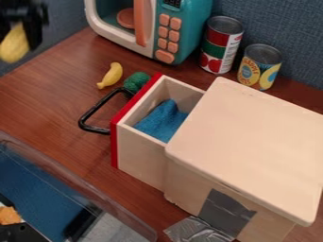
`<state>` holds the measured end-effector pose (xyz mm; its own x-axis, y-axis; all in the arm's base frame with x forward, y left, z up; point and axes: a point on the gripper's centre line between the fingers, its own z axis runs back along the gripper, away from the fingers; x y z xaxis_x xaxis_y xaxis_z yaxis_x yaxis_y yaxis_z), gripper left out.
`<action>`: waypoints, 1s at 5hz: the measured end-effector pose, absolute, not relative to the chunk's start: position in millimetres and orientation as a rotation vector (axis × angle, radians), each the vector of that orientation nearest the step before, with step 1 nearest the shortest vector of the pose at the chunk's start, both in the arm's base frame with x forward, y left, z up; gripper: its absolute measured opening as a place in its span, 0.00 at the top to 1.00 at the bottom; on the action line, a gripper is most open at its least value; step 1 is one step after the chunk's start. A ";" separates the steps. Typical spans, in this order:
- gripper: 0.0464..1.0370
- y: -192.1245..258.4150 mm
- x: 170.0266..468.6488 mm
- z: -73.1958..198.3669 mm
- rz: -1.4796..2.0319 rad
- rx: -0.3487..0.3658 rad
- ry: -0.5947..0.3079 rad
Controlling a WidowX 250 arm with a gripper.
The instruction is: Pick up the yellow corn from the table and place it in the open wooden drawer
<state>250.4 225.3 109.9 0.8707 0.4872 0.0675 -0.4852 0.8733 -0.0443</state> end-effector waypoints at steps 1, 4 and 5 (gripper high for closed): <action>0.38 184.7 237.8 153.6 0.476 -0.109 -0.111; 0.38 33.4 225.6 117.9 0.157 -0.167 0.062; 0.38 17.0 231.6 98.5 0.079 -0.144 0.072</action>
<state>231.6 17.0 98.5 0.9942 0.0739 -0.0777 -0.0843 0.9865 -0.1401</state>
